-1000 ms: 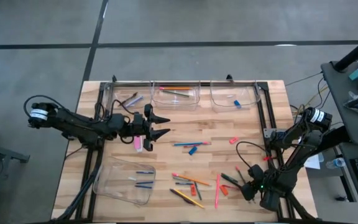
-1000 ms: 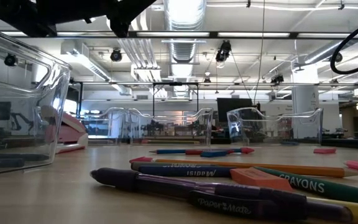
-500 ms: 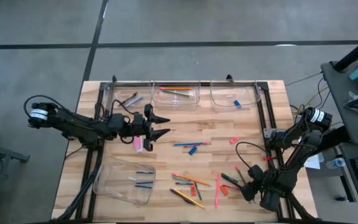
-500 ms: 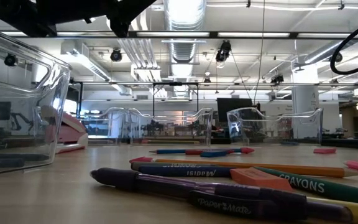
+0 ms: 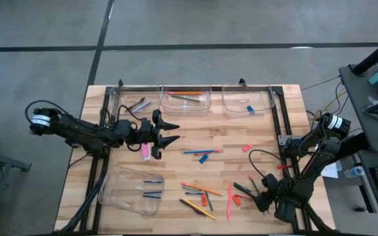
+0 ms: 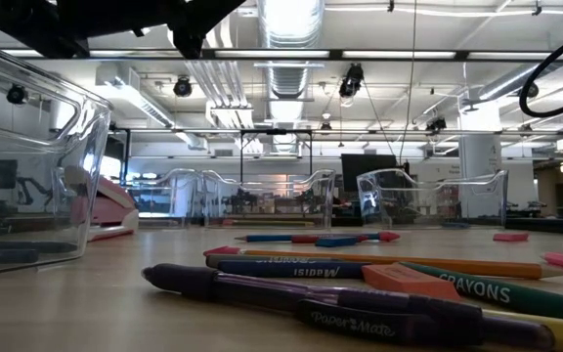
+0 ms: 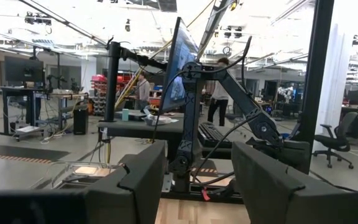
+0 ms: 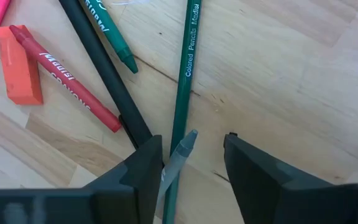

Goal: Sort crayons/erasers/pens/pencils in bins
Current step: Put the gray crayon into the bottom left transparent bin

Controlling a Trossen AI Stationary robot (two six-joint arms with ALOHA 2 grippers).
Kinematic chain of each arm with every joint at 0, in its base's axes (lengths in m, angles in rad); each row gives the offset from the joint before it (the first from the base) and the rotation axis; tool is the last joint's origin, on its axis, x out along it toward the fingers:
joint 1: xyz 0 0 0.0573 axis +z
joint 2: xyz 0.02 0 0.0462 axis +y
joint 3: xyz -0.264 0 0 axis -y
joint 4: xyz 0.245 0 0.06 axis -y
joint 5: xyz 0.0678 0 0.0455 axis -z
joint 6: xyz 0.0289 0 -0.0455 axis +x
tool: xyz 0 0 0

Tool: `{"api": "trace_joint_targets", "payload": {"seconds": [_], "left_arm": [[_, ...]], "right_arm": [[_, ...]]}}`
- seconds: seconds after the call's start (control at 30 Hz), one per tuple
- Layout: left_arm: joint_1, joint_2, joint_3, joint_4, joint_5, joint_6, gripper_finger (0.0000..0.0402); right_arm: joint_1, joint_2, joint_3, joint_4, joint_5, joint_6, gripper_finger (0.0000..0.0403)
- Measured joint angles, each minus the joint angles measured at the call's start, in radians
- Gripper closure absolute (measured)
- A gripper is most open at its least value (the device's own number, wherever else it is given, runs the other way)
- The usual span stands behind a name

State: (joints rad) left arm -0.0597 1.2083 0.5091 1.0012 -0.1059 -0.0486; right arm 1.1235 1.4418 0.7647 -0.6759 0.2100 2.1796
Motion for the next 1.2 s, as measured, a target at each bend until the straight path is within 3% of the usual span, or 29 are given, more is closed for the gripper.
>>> {"api": "trace_joint_targets", "payload": {"seconds": [0.37,0.77,1.0,1.2], "left_arm": [[0.0,0.0,0.0,0.0,0.0,0.0,0.0229],[0.0,0.0,0.0,0.0,0.0,0.0,0.0229],[-0.001,0.0,0.0,-0.011,0.0,-0.024,0.0229],[-0.014,-0.048,-0.003,-0.112,0.028,-0.016,0.0229]], "right_arm": [[0.0,0.0,0.0,0.004,0.0,-0.007,0.0344],[0.001,-0.05,-0.001,0.031,0.016,-0.032,0.0381],[0.001,-0.118,-0.001,0.031,0.203,-0.105,0.0381],[-0.024,-0.177,-0.001,0.04,0.561,-0.265,0.0382]]}}
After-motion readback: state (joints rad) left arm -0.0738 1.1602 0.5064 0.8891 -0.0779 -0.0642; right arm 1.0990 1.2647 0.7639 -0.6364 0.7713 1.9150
